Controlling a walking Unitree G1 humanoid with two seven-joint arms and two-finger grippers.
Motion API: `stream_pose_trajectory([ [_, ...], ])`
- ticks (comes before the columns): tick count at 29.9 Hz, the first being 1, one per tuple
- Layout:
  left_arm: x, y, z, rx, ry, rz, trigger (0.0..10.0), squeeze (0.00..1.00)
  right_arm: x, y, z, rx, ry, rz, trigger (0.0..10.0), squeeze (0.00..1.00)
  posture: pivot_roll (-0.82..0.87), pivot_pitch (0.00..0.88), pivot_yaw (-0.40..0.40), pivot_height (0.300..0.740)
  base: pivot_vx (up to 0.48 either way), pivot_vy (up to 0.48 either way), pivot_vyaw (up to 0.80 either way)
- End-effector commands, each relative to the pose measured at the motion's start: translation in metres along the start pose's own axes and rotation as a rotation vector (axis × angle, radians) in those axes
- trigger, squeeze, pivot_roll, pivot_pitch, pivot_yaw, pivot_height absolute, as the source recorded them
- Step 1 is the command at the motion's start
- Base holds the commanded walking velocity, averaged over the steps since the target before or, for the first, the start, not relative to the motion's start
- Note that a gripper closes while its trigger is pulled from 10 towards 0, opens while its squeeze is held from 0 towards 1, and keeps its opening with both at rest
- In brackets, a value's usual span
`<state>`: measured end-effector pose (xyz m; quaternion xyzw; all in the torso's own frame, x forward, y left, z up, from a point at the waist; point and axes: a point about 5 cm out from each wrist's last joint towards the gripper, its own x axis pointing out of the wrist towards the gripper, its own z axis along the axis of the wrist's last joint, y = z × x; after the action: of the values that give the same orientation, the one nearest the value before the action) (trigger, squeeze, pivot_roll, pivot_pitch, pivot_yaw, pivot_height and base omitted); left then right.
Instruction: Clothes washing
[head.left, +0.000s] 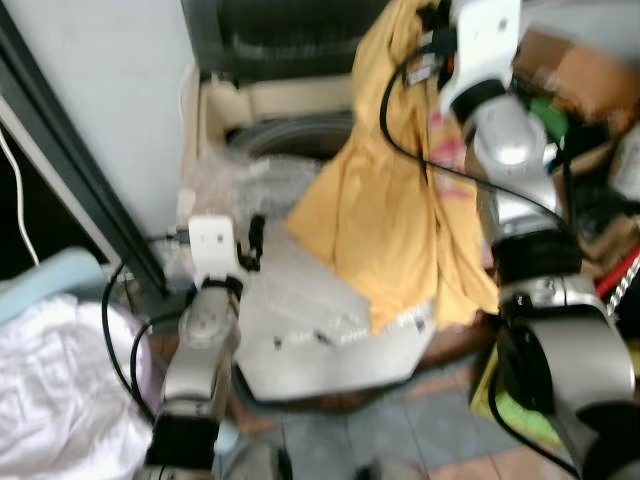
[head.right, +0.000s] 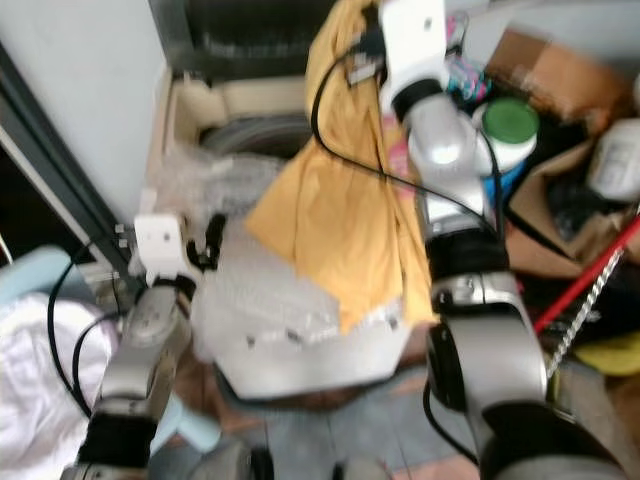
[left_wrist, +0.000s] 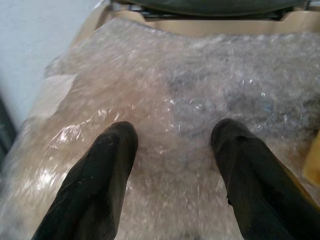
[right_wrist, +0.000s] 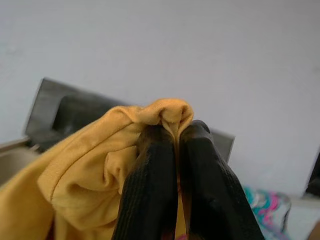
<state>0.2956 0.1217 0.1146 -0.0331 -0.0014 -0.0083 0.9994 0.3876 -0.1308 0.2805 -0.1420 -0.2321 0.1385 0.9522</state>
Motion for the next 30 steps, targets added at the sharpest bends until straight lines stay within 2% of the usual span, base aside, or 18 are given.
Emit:
stream_pose_trajectory([
  [1,-0.001,0.009,-0.006,0.015,0.034,0.044,10.0,0.0,0.0,0.003,0.002,0.045,-0.008,0.019,10.0,0.0,-0.03,0.004,0.037,0.74,0.0,0.0,0.0],
  [3,-0.001,0.01,-0.006,0.021,0.036,0.047,10.0,0.0,-0.004,0.012,-0.004,0.079,0.016,0.08,10.0,0.0,-0.03,0.006,0.04,0.74,0.0,0.0,0.0],
  [4,-0.001,0.01,-0.006,0.021,0.037,0.046,10.0,0.0,-0.005,0.017,-0.005,0.064,0.014,0.131,10.0,0.0,-0.03,0.006,0.04,0.74,0.0,0.0,0.79],
  [5,-0.001,0.01,-0.006,0.021,0.037,0.046,10.0,0.0,-0.005,0.017,-0.005,0.064,0.014,0.131,10.0,0.0,-0.03,0.006,0.04,0.74,0.0,0.0,0.79],
  [6,-0.001,0.009,-0.006,0.023,0.037,0.044,10.0,0.0,-0.005,0.024,-0.005,0.057,0.006,0.198,10.0,0.0,-0.04,0.007,0.043,0.74,0.0,0.0,0.78],
  [7,-0.001,0.009,-0.006,0.023,0.037,0.044,10.0,0.0,-0.005,0.024,-0.005,0.057,0.006,0.198,10.0,0.0,-0.04,0.007,0.043,0.74,0.0,0.0,0.78],
  [9,0.001,0.007,-0.006,0.025,0.038,0.033,10.0,0.0,-0.004,0.038,-0.001,0.07,-0.013,0.359,10.0,0.0,-0.04,0.006,0.042,0.74,0.0,0.0,0.75],
  [11,0.0,0.005,-0.006,0.023,0.033,0.027,10.0,0.0,-0.001,0.045,0.003,0.069,-0.025,0.449,10.0,0.0,-0.04,0.002,0.034,0.74,0.0,0.0,0.72],
  [14,0.0,0.005,-0.006,0.022,0.031,0.026,10.0,0.0,0.0,0.045,0.003,0.063,-0.022,0.461,10.0,0.0,-0.03,0.001,0.033,0.74,0.0,0.0,0.71],
  [21,-0.004,0.01,-0.007,0.018,0.031,0.033,10.0,0.0,0.005,0.04,-0.003,0.085,0.04,0.468,10.0,0.0,-0.02,0.0,0.022,0.74,0.0,0.0,0.0],
  [22,-0.005,0.011,-0.008,0.021,0.033,0.035,10.0,0.0,0.008,0.037,-0.008,0.082,0.094,0.472,10.0,0.0,-0.02,0.0,0.027,0.74,0.0,0.0,0.0],
  [24,-0.005,0.011,-0.008,0.021,0.033,0.035,10.0,0.0,0.008,0.037,-0.008,0.082,0.094,0.472,10.0,0.0,-0.02,0.0,0.027,0.74,0.0,0.0,0.0],
  [25,-0.004,0.011,-0.008,0.024,0.034,0.032,10.0,0.0,0.015,0.026,-0.01,0.015,0.146,0.444,10.0,0.0,-0.03,0.0,0.03,0.74,0.0,0.0,0.0],
  [27,-0.004,0.011,-0.008,0.024,0.034,0.032,10.0,0.0,0.015,0.026,-0.01,0.015,0.146,0.444,10.0,0.0,-0.03,0.0,0.03,0.74,0.0,0.0,0.0],
  [28,-0.001,0.01,-0.007,0.026,0.032,0.031,10.0,0.0,0.033,-0.009,0.014,-0.1,0.114,0.261,10.0,0.0,-0.03,0.0,0.025,0.74,0.0,0.0,0.0],
  [29,0.0,0.009,-0.006,0.027,0.031,0.039,10.0,0.0,0.047,-0.05,0.056,-0.184,-0.002,0.037,10.0,0.0,-0.03,0.0,0.019,0.74,0.0,0.0,0.0],
  [30,0.001,0.009,-0.006,0.03,0.032,0.05,10.0,0.0,0.051,-0.081,0.102,-0.255,-0.151,-0.147,10.0,0.0,-0.03,0.0,0.018,0.74,0.0,0.0,0.0],
])
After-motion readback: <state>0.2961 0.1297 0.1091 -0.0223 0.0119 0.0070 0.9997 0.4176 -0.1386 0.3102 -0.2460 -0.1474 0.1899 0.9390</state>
